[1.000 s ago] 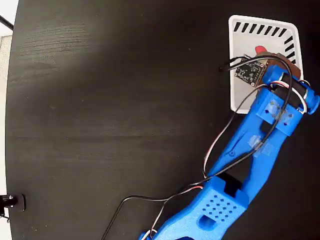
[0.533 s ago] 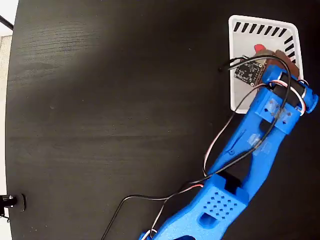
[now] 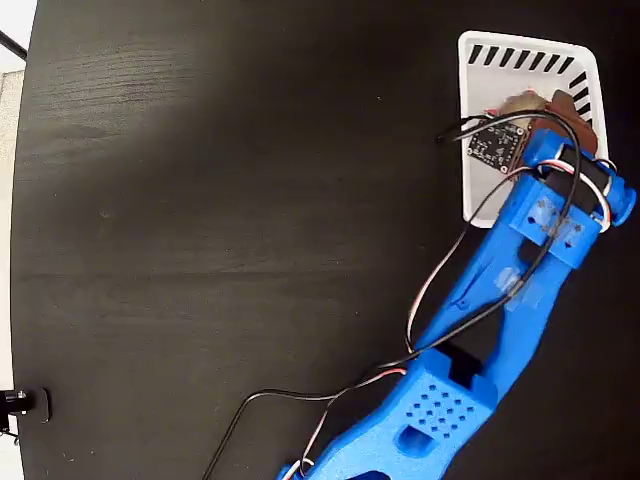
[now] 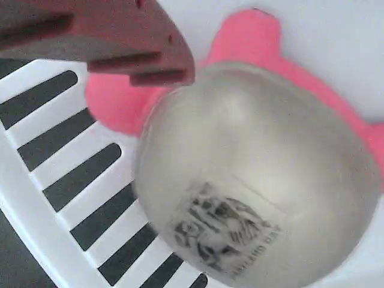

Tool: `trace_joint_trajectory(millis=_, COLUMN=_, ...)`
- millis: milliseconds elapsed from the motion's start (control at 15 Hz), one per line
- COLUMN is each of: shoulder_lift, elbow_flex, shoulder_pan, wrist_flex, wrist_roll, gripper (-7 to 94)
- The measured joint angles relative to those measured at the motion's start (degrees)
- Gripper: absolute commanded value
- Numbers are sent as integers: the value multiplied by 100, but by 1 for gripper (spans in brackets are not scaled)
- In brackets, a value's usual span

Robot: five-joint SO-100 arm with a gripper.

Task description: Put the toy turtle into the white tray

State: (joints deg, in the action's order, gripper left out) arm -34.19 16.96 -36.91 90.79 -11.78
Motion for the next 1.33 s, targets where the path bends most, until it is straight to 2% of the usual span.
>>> trace_joint_trajectory(millis=67, shoulder_lift=0, elbow_flex=0, shoulder_pan=0, wrist_flex=0, wrist_roll=0, gripper=51)
trace_joint_trajectory(millis=133, shoulder_lift=0, elbow_flex=0, shoulder_pan=0, wrist_flex=0, wrist_roll=0, gripper=39)
trace_joint_trajectory(millis=200, shoulder_lift=0, elbow_flex=0, shoulder_pan=0, wrist_flex=0, wrist_roll=0, gripper=14)
trace_joint_trajectory(millis=267, shoulder_lift=0, elbow_flex=0, shoulder_pan=0, wrist_flex=0, wrist_roll=0, gripper=0)
trace_joint_trajectory(millis=533, shoulder_lift=0, elbow_flex=-9, shoulder_pan=44, wrist_flex=-53, wrist_roll=193, gripper=0)
trace_joint_trajectory(millis=733, shoulder_lift=-571, elbow_flex=229, shoulder_pan=316, wrist_flex=-316, wrist_roll=633, gripper=0)
trace_joint_trajectory(millis=933, shoulder_lift=-2180, elbow_flex=1916, shoulder_pan=1213, wrist_flex=-1020, wrist_roll=1002, gripper=0)
trace_joint_trajectory(millis=1267, shoulder_lift=-4315, elbow_flex=4254, shoulder_pan=3164, wrist_flex=-1582, wrist_roll=1538, gripper=0)
trace_joint_trajectory(millis=1333, shoulder_lift=-4843, elbow_flex=4966, shoulder_pan=3489, wrist_flex=-1881, wrist_roll=1608, gripper=0)
